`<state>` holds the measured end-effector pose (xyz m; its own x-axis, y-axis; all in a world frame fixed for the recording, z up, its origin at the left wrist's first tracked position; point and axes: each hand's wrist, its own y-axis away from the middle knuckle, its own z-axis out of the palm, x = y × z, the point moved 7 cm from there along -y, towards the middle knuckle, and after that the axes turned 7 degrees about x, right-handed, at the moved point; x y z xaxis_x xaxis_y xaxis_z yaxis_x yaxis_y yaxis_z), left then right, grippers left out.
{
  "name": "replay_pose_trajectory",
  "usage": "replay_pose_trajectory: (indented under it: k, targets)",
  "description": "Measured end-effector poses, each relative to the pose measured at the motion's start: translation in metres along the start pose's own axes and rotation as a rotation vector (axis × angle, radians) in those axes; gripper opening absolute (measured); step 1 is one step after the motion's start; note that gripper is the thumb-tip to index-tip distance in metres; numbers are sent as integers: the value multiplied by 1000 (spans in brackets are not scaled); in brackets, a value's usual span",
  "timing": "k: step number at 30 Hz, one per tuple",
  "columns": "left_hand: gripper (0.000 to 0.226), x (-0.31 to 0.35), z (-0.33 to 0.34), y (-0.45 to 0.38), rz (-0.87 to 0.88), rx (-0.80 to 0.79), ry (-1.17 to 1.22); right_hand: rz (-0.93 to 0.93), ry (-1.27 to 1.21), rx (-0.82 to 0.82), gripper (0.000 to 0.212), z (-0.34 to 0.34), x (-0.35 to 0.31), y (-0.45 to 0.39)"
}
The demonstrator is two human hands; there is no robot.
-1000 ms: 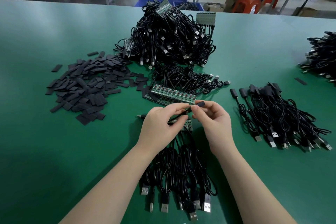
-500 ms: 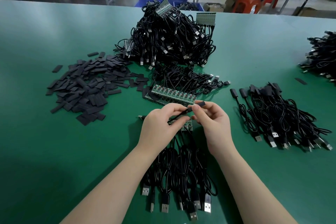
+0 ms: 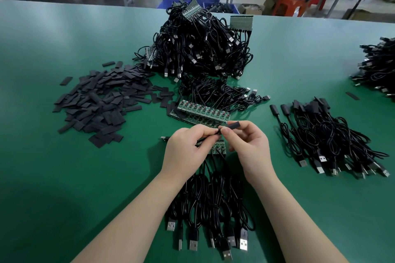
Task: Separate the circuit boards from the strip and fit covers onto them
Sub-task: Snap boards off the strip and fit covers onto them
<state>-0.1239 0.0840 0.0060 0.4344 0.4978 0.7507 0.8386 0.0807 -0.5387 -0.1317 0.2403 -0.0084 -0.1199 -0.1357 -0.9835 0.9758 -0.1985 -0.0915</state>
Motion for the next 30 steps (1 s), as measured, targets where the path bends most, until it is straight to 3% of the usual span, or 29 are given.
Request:
replay_pose_trajectory:
  k: [6, 10, 14, 21, 28, 30]
  targets:
    - [15, -2, 0, 0, -35, -3, 20, -51, 44, -14, 22, 3, -3, 2]
    - [16, -5, -1, 0, -78, 22, 11, -153, 149, 16, 55, 4, -7, 6]
    - [20, -9, 0, 0, -120, 1, 23, -178, 291, -42, 60, 11, -6, 7]
    - [25, -10, 1, 0, -120, -29, 30, -182, 347, -99, 59, 11, -4, 5]
    - [22, -4, 3, 0, -105, -26, 61, -160, 318, 14, 53, 1, -4, 2]
    - [22, -3, 3, 0, -96, -22, 64, -160, 320, -3, 34, 4, -4, 2]
